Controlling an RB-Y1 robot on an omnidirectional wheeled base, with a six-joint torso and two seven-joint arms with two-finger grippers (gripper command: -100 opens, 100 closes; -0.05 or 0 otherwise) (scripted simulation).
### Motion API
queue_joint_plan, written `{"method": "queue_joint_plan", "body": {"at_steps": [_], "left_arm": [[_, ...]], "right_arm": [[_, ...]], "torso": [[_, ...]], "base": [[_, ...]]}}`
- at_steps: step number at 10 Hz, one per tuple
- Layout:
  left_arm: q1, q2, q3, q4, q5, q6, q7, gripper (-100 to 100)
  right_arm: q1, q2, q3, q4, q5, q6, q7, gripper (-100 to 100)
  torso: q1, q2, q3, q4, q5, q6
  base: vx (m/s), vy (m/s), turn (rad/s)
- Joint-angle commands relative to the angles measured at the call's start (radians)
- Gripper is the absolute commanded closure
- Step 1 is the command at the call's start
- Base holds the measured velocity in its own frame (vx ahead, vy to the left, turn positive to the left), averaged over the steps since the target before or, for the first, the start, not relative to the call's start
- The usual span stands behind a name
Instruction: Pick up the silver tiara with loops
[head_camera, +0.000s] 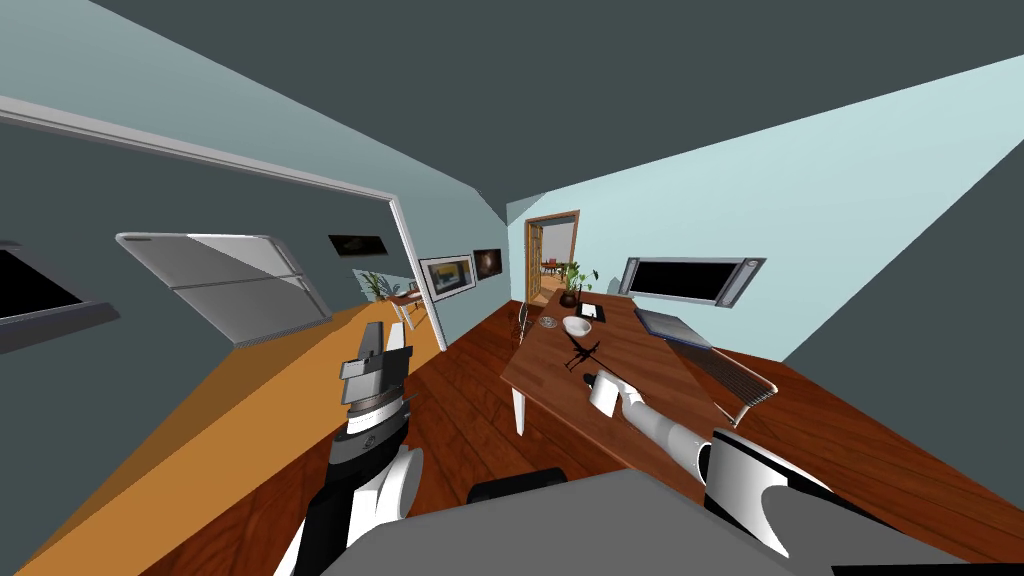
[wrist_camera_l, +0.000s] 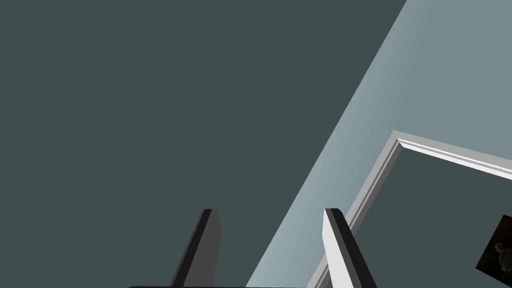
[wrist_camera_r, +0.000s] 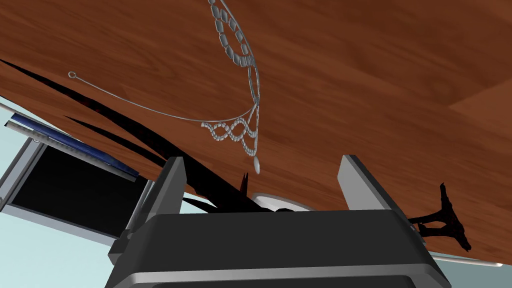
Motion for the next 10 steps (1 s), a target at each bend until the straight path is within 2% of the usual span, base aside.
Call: {"method": "queue_joint_plan", "body": {"at_steps": [1,5,6,7,8,9,10], "left_arm": [[0.0,0.0,0.0,0.0,0.0,0.0,0.0,0],[0.0,0.0,0.0,0.0,0.0,0.0,0.0,0],[0.0,0.0,0.0,0.0,0.0,0.0,0.0,0],[0.0,0.0,0.0,0.0,0.0,0.0,0.0,0],[0.0,0.0,0.0,0.0,0.0,0.0,0.0,0],[0.0,0.0,0.0,0.0,0.0,0.0,0.0,0],[0.0,0.0,0.0,0.0,0.0,0.0,0.0,0]], "right_arm": [[0.0,0.0,0.0,0.0,0.0,0.0,0.0,100],[0.0,-0.003,-0.001,0.002,0.001,0.004,0.0,100],[0.0,-0.003,-0.001,0.002,0.001,0.005,0.0,0],[-0.014,-0.006,0.008,-0.028,-0.019,0.033,0.014,100],[-0.018,-0.009,0.011,-0.042,-0.027,0.046,0.02,100],[-0.017,-0.006,0.008,-0.028,-0.02,0.034,0.015,100],[-0.019,-0.006,0.009,-0.029,-0.022,0.038,0.016,0]], "torso": [[0.0,0.0,0.0,0.0,0.0,0.0],[-0.002,0.001,0.0,0.0,-0.003,-0.002],[-0.003,0.0,0.0,0.0,-0.003,-0.002],[-0.003,0.0,-0.001,-0.001,-0.004,-0.003],[-0.002,0.001,0.0,0.0,-0.004,-0.003],[0.0,0.003,0.001,0.0,-0.003,-0.003],[-0.002,0.001,0.001,0.0,-0.003,-0.003]], "base": [[0.0,0.0,0.0],[0.001,-0.001,-0.003],[0.0,0.0,0.0],[-0.04,0.026,-0.053],[-0.065,0.042,-0.043],[-0.028,0.02,-0.002],[0.0,0.0,0.0]]}}
